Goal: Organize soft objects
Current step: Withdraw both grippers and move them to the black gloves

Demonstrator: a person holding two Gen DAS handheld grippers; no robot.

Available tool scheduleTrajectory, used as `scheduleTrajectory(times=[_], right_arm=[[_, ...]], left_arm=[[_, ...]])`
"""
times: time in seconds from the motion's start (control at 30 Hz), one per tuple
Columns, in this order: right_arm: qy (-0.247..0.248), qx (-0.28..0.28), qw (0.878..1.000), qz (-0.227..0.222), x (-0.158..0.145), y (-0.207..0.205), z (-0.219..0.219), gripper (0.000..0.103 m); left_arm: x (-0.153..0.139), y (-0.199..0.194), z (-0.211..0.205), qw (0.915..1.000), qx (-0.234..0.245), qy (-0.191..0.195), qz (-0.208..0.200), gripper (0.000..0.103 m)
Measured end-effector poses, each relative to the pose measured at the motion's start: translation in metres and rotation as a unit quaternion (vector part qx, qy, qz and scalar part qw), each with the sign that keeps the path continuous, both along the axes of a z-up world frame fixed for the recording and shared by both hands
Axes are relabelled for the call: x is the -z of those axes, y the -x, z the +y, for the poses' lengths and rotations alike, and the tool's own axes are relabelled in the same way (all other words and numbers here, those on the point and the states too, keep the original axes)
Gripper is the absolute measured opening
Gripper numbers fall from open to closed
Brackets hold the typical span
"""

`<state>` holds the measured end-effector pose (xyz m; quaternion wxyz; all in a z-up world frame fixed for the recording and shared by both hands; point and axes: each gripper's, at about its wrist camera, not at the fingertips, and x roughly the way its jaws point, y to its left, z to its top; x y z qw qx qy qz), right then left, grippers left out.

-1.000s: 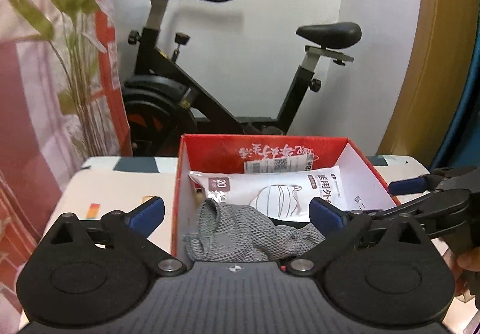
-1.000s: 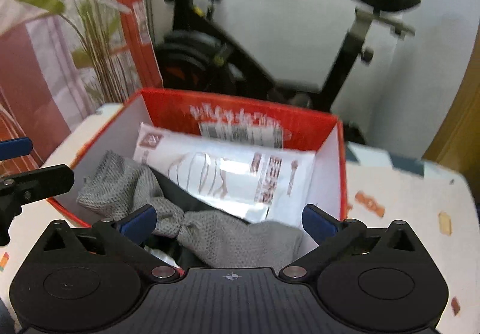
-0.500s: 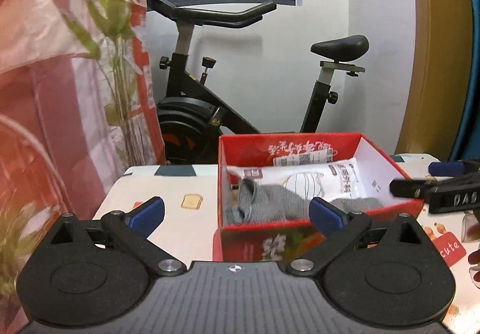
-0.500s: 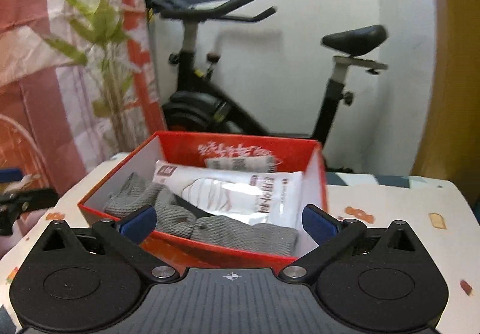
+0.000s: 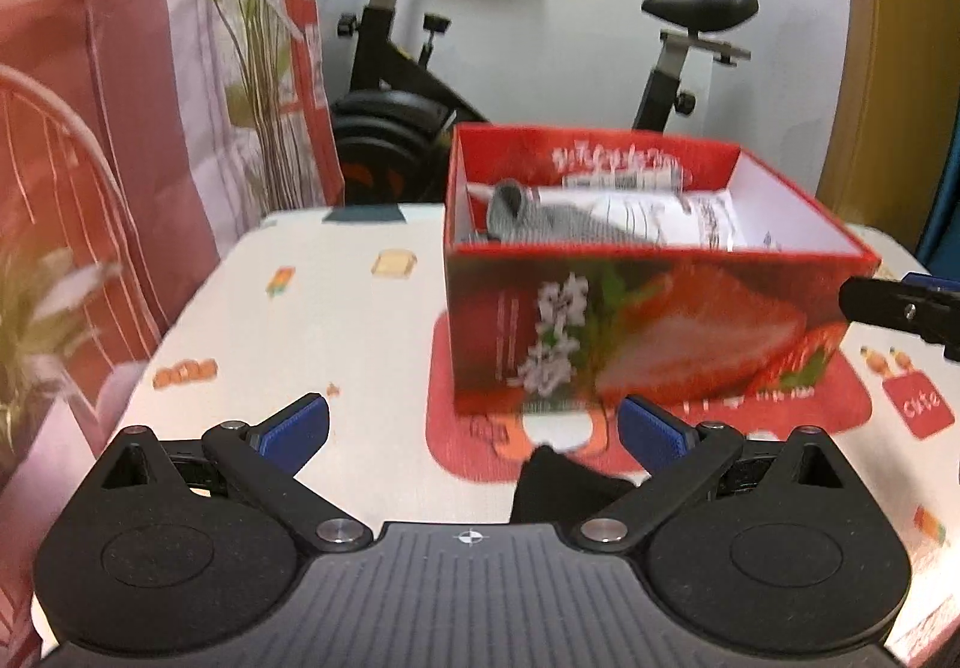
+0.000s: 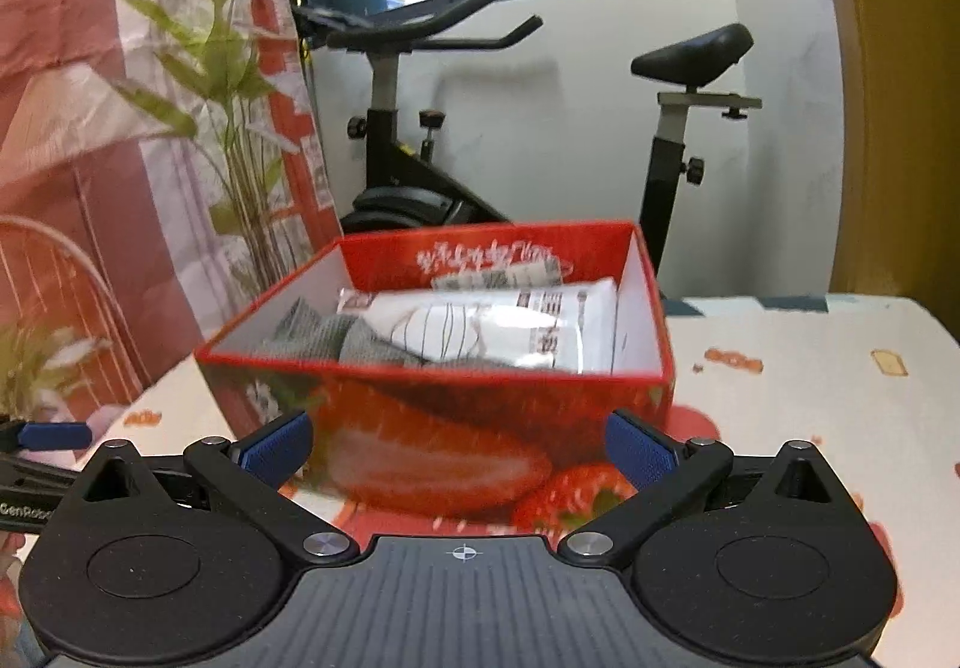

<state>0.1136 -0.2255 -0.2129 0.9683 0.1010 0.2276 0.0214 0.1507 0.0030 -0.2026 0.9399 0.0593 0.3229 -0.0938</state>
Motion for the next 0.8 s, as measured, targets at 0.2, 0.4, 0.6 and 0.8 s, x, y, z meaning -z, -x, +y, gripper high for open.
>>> scheduleTrajectory(times=[0.2, 0.4, 0.6, 0.8], right_arm=[[-0.003, -0.01, 0.999, 0.032, 0.029, 0.002, 0.01, 0.103], [-0.014, -0.009, 0.998, 0.067, 0.06, 0.001, 0.017, 0.103], [0.001, -0.008, 0.995, 0.094, 0.085, -0.002, 0.027, 0.103], [0.006, -0.011, 0.993, 0.118, 0.102, -0.013, 0.031, 0.103]], left_arm=[[0.018, -0.003, 0.001, 0.9997, 0.001, 0.001, 0.026, 0.103], [0.037, -0.009, 0.002, 0.9984, -0.005, 0.001, 0.056, 0.103], [0.054, -0.015, 0.003, 0.9968, -0.007, 0.004, 0.079, 0.103], [0.063, -0.023, 0.0, 0.9958, -0.003, 0.016, 0.09, 0.103]])
